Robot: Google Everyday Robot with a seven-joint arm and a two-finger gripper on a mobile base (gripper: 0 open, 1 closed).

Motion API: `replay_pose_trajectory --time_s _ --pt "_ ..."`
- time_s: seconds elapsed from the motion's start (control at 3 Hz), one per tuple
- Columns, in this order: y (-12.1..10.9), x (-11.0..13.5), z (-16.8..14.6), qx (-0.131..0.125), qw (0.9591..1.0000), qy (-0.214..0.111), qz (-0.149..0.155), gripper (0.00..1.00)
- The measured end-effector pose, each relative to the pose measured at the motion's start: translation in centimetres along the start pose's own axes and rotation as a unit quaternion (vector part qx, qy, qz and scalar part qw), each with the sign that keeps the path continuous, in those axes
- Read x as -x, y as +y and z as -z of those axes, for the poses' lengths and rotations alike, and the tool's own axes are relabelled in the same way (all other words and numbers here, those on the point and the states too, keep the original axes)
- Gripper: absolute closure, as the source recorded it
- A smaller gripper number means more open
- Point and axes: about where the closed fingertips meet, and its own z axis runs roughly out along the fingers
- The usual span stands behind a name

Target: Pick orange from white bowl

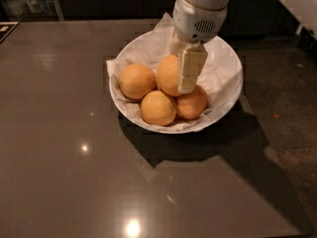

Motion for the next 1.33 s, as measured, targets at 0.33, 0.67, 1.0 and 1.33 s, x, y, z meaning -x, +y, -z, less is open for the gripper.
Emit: replay_pose_trajectory --time_s 0.33,0.67,1.0,1.33 --pt "0.14 -0.08 -1.12 0.012 0.9999 0.004 -0.001 0.26" --pt "0.15 -0.08 -1.75 0.019 0.9998 0.005 0.0 0.42" --pt "0.15 -0.08 -1.75 0.019 0.9998 0.005 0.0 0.63" --pt "0.15 -0.08 -1.75 0.019 0.9998 0.005 0.0 0.87"
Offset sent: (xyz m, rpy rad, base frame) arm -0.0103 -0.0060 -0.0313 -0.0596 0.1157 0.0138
